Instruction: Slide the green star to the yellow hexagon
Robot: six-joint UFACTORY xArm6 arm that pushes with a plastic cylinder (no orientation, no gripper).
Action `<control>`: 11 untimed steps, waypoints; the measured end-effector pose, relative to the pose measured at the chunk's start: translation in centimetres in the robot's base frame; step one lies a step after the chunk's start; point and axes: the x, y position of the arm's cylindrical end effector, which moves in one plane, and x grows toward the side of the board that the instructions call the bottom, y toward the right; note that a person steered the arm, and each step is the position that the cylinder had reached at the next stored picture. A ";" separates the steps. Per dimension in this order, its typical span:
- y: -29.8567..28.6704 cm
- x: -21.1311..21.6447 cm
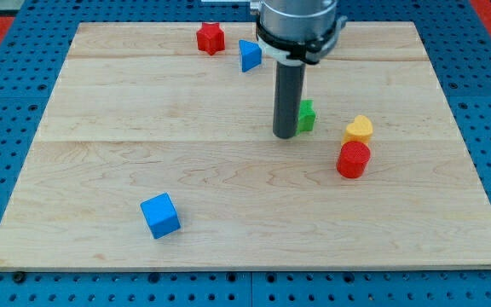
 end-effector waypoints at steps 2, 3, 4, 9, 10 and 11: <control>3.3 0.5; 2.4 -2.1; 0.6 -3.5; -2.4 -6.4; -1.6 -7.1; -0.7 -7.5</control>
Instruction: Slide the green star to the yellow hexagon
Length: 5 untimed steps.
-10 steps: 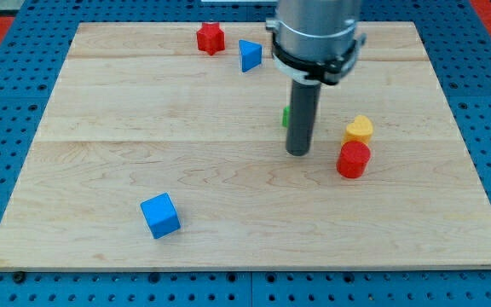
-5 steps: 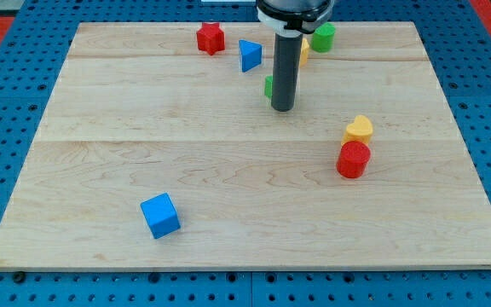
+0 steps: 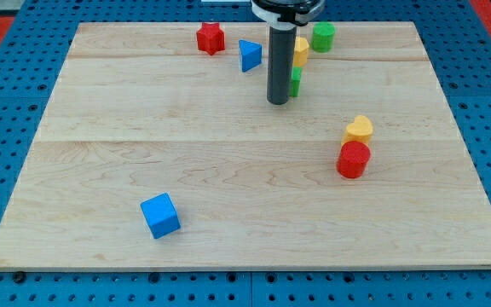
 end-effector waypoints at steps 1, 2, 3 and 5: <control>1.5 0.4; 1.6 0.3; 0.8 -1.0; 0.3 -2.1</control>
